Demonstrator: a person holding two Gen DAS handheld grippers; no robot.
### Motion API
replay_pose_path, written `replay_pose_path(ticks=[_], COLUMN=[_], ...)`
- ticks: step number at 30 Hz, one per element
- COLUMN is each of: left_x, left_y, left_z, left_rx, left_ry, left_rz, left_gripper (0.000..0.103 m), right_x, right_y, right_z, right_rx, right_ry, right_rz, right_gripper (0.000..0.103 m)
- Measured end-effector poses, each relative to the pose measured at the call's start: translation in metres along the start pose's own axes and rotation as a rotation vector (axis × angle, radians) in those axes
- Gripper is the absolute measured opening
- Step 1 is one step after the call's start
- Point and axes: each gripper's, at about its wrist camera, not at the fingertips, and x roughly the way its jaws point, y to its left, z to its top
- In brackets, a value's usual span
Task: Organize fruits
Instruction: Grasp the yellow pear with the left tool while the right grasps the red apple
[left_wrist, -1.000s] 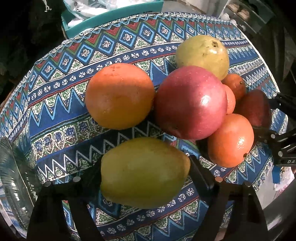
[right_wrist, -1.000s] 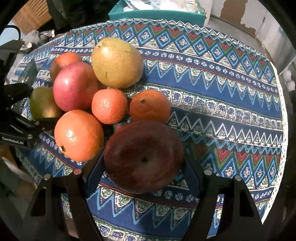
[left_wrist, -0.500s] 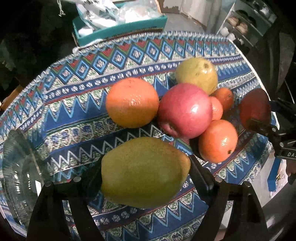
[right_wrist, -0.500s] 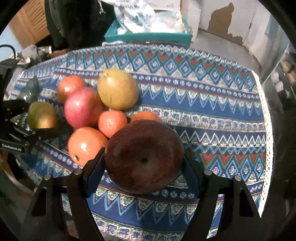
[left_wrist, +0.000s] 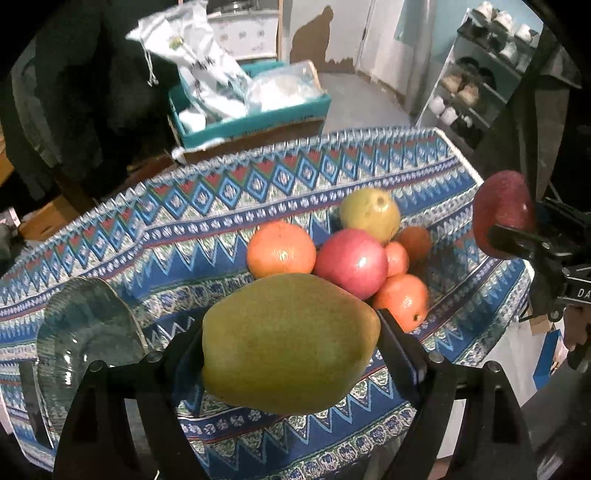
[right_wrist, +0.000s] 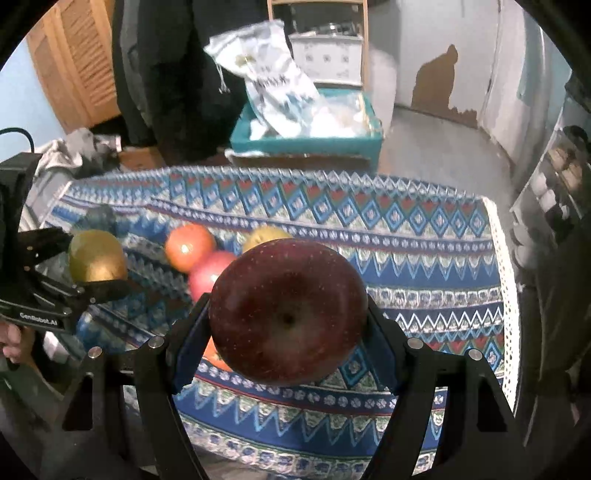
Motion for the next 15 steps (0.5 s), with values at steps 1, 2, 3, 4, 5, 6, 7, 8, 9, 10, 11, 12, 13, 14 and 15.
replay_pose_path(ticks=[1,2,3,4,5,6,7,8,9,10,11,12,13,14,15], left_x=[-0.004,-0.008,-0.012,-0.017,-0.021,-0.027,-0.032,-0.035,-0.041,-0.045,-0.049,-0.051,-0.055,-0.057,-0.06], left_y=[0.001,0.001,0.001,0.001,0.001,0.001,0.0,-0.001,-0.001,-0.002,-0.002,-0.002,-0.001,-0.001,0.001], left_z=[0.0,0.001,0.001,0.002,0.002,0.003,0.003,0.004,0.005,0.005,0.006,0.005,0.006,0.005,0.005], left_rx=[-0.002,-0.002,-0.003,-0.003,-0.002,0.001,0.004,0.007,0.013,0.016,0.017,0.019,0.021,0.02,0.018], left_ry=[-0.01,-0.019,-0.028,-0.039,-0.051,-0.065,-0.078,-0.087,-0.102,-0.113,-0.123,-0.129,-0.139,-0.144,-0.15], left_rz=[-0.001,-0.001,-0.003,-0.007,-0.01,-0.011,-0.01,-0.01,-0.011,-0.011,-0.011,-0.01,-0.01,-0.01,-0.011], left_gripper=[0.086,0.086,0.086,0.086,0.086,0.086,0.086,0.086,0.086,0.086,0.086,0.086,0.086,0.086,0.086], right_x=[-0.004,-0.01,-0.013,-0.016,-0.021,-0.024,-0.026,-0.029,-0.031,-0.033,-0.034,-0.035,-0.037,-0.038,-0.039], right_y=[0.002,0.005,0.007,0.009,0.013,0.015,0.017,0.02,0.022,0.025,0.028,0.029,0.032,0.034,0.037], right_z=[0.002,0.005,0.007,0.008,0.012,0.014,0.016,0.018,0.02,0.023,0.025,0.026,0.027,0.029,0.031], right_rx=[-0.001,-0.004,-0.006,-0.009,-0.014,-0.016,-0.019,-0.023,-0.028,-0.03,-0.033,-0.036,-0.039,-0.041,-0.043], right_ry=[-0.01,-0.025,-0.035,-0.044,-0.059,-0.068,-0.08,-0.087,-0.095,-0.104,-0.111,-0.115,-0.119,-0.125,-0.126], right_rz=[0.003,0.007,0.012,0.016,0.024,0.029,0.031,0.032,0.036,0.038,0.04,0.043,0.046,0.05,0.05], right_gripper=[0.075,0.075,0.075,0.075,0.075,0.075,0.075,0.075,0.075,0.075,0.075,0.076,0.075,0.075,0.075])
